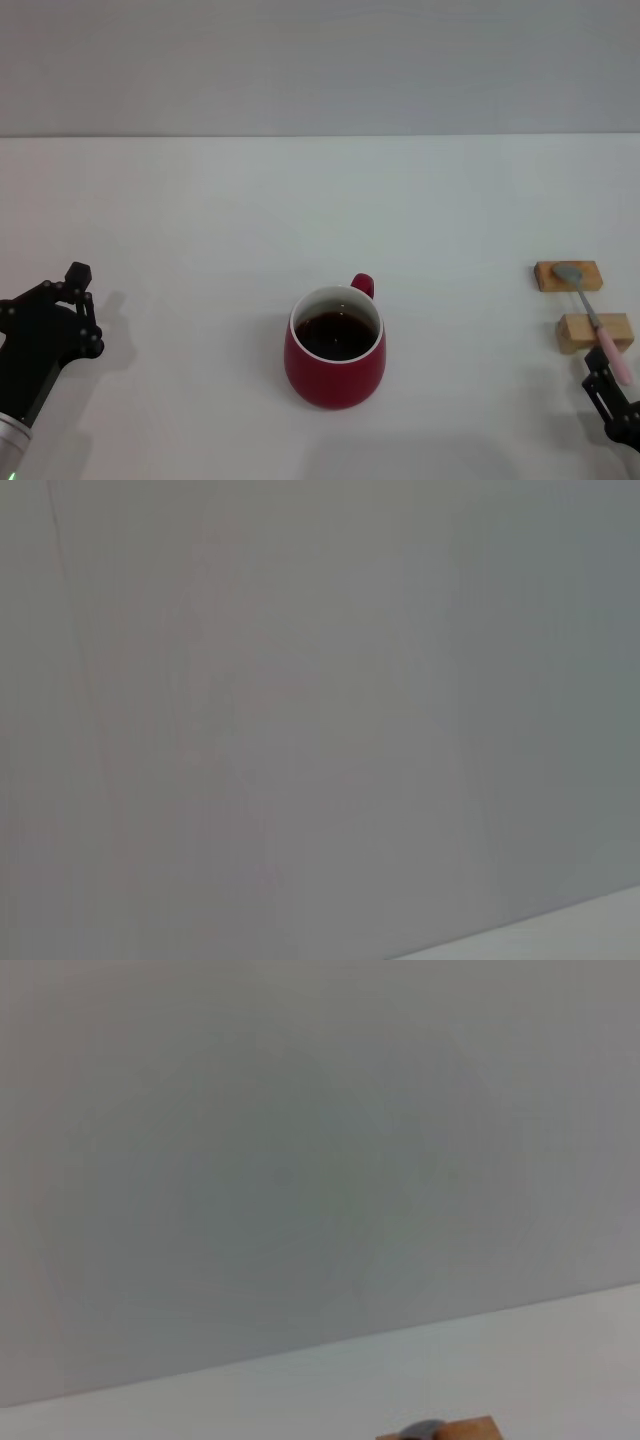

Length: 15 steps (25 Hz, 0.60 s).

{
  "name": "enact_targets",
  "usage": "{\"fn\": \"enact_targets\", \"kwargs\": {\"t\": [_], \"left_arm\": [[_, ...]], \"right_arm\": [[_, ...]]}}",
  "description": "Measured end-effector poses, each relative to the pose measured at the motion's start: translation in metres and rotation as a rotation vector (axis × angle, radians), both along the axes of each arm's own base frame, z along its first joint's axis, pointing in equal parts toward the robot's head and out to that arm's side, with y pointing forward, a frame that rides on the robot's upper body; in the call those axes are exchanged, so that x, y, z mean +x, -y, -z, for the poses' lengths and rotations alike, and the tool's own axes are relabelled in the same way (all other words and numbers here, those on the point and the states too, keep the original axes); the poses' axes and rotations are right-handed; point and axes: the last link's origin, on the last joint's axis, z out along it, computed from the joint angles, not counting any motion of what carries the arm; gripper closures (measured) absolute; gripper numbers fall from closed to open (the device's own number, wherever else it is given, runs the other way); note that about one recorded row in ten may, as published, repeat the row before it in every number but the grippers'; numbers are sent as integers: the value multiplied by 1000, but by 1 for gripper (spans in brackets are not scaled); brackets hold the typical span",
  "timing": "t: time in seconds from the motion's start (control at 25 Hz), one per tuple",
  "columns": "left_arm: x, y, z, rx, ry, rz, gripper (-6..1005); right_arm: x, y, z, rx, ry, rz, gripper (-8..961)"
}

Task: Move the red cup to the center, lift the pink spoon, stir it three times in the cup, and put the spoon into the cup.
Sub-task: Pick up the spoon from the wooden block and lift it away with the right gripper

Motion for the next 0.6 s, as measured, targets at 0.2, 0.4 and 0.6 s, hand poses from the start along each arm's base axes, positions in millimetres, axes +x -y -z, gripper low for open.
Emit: {"fn": "enact_targets", "kwargs": {"t": [0.2, 0.4, 0.6], "left_arm": [[1, -1, 0, 0, 0, 4, 1001], [1, -2, 0, 1, -1, 5, 1001], [2, -4, -1, 1, -2, 9, 1001]], "right_arm": [[2, -1, -1, -3, 8, 7, 201], [3, -4, 1, -15, 9, 14, 201], [3, -6, 1, -18, 10, 15, 202]]}}
